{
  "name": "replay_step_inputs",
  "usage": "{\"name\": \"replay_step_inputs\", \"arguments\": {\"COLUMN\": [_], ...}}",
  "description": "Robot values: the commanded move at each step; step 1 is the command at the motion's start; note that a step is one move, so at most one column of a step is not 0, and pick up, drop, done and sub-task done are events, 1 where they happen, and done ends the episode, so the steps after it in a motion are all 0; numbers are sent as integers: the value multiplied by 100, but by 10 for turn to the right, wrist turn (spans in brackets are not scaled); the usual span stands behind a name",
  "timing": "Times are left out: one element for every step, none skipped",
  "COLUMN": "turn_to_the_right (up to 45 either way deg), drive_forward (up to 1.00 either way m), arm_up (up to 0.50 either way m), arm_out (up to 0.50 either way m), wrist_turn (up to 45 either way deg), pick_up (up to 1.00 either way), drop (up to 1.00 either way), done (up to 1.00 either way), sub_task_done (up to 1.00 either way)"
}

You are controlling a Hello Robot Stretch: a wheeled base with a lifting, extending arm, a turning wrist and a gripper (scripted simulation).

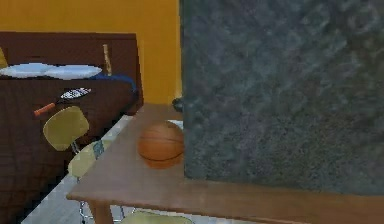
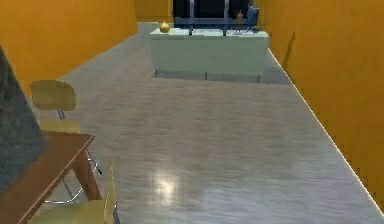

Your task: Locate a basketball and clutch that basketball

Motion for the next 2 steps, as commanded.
{"name": "replay_step_inputs", "arguments": {"turn_to_the_right": [0,-450], "drive_forward": [5,0], "arm_up": [0,0], "arm_out": [0,0], "wrist_turn": [0,0], "pick_up": [0,0], "drop": [0,0], "done": [0,0], "sub_task_done": [0,0]}}
